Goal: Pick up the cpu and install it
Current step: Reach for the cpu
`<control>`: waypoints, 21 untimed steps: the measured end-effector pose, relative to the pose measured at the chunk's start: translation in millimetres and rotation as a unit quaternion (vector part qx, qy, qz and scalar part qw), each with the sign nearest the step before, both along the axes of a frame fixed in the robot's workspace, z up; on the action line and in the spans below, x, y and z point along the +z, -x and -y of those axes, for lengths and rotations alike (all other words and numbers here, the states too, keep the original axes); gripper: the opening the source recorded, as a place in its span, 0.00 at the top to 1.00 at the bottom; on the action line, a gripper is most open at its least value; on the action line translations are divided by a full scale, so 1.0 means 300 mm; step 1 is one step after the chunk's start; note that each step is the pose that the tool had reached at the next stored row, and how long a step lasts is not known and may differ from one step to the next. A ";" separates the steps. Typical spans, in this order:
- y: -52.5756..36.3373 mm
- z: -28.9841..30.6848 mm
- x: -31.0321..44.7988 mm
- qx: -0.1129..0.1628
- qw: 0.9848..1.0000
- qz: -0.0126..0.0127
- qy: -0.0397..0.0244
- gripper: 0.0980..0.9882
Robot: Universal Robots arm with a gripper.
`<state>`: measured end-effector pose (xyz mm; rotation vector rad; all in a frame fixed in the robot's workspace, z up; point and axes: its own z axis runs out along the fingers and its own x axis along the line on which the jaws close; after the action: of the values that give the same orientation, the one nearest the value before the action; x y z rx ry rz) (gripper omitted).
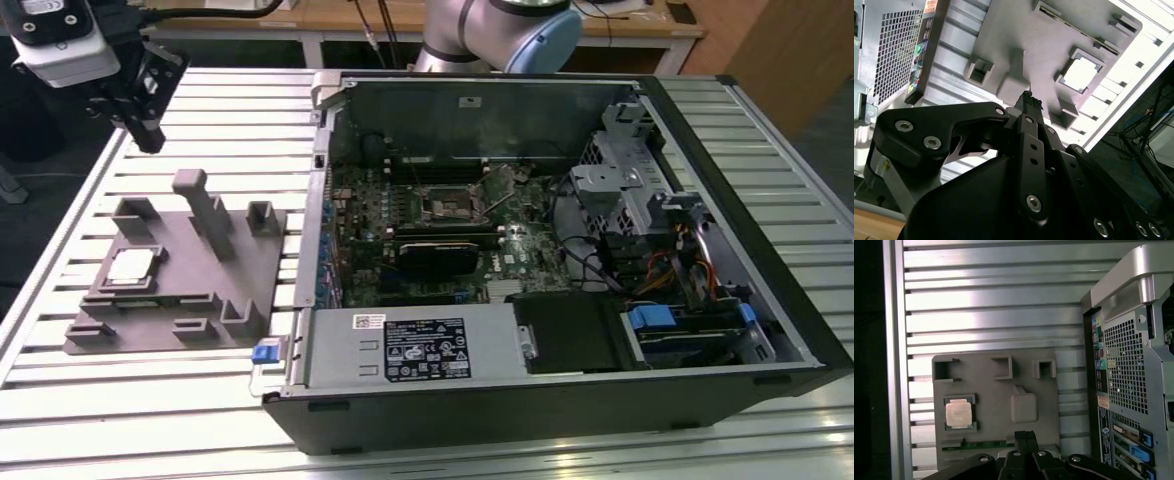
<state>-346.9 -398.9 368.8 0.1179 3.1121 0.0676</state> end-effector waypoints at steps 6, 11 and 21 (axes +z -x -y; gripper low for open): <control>0.013 0.000 -0.019 0.000 1.000 0.000 0.000 0.99; 0.023 0.000 -0.033 0.000 1.000 0.000 0.000 0.99; 0.044 0.000 -0.059 0.000 1.000 0.000 0.000 0.99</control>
<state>-360.1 -398.9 351.3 0.1179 3.1120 0.0677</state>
